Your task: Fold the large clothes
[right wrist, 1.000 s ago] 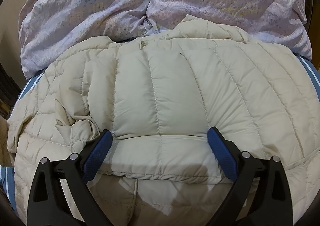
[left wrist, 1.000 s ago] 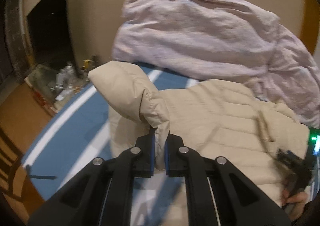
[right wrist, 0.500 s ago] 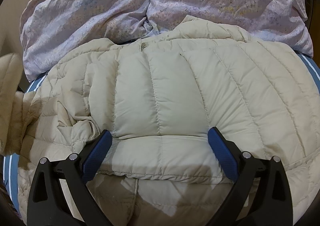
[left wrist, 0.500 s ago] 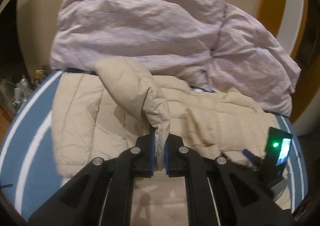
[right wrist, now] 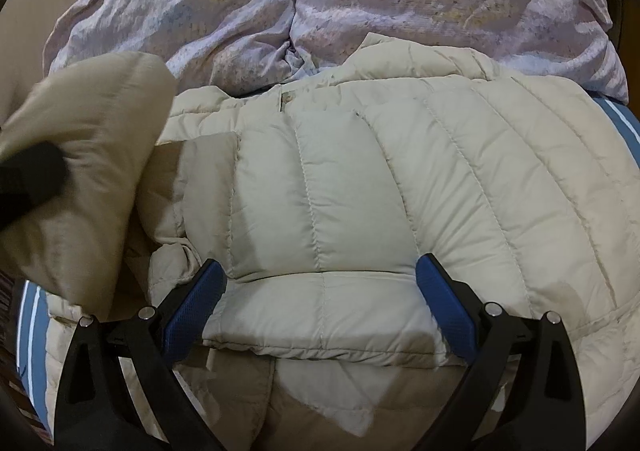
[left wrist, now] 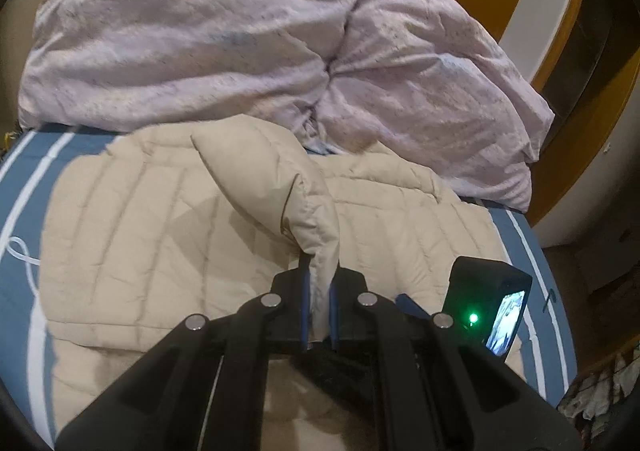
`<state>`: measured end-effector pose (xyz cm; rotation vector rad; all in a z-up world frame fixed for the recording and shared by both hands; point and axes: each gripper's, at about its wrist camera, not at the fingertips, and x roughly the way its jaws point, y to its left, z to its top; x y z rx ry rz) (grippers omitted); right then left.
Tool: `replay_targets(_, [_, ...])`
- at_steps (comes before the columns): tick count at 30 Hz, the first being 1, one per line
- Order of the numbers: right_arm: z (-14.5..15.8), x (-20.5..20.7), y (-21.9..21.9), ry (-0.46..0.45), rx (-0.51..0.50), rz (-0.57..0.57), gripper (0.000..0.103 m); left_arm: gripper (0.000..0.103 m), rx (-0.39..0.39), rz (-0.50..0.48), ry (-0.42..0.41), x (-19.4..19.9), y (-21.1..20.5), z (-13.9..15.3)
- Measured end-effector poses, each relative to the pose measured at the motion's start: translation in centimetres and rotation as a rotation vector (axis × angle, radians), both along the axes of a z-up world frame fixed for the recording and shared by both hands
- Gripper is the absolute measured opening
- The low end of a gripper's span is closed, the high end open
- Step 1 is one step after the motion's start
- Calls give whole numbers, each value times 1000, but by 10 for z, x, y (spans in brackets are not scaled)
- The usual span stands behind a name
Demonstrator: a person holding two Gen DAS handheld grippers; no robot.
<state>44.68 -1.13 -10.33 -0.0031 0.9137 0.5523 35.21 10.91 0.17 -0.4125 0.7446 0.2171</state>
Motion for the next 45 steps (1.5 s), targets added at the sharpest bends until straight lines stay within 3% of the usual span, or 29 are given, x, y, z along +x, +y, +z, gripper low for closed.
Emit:
replay_targets(6, [2,-3,2,-11,-56,-8,99,12,-8,-30,49,4,-6,-7])
replay_targets(10, [8,-8,-7,-16,-79,-20,99,35,6,-26,42,-8,-1,0])
replay_targets(13, [14,-14,-19,-24,-82,-41,99,42,43,-15,36,-18,3,8])
replay_targets(17, [24,-20,-35,-43,-90,-72,99,45,106,36,50,-36,15,9])
replay_targets(26, [54,-26,-53,-68,-36,-102,97,45,121,136,117,-58,52,-11])
replay_targets(29, [60,-28,-47,-78,-20,-87,89,45,155,161,138,-60,59,-19])
replay_targets(34, [69,-30,-32,-88,25,-42,63,46,191,191,168,-59,70,-33])
replay_targets(36, [70,-31,-25,-97,39,-20,57,46,203,198,180,-57,73,-39])
replay_targets(40, [64,-30,-8,-112,32,19,49,46,224,199,207,-50,76,-53])
replay_targets(45, [39,-22,5,-111,-56,32,40,47,242,189,229,-43,75,-70])
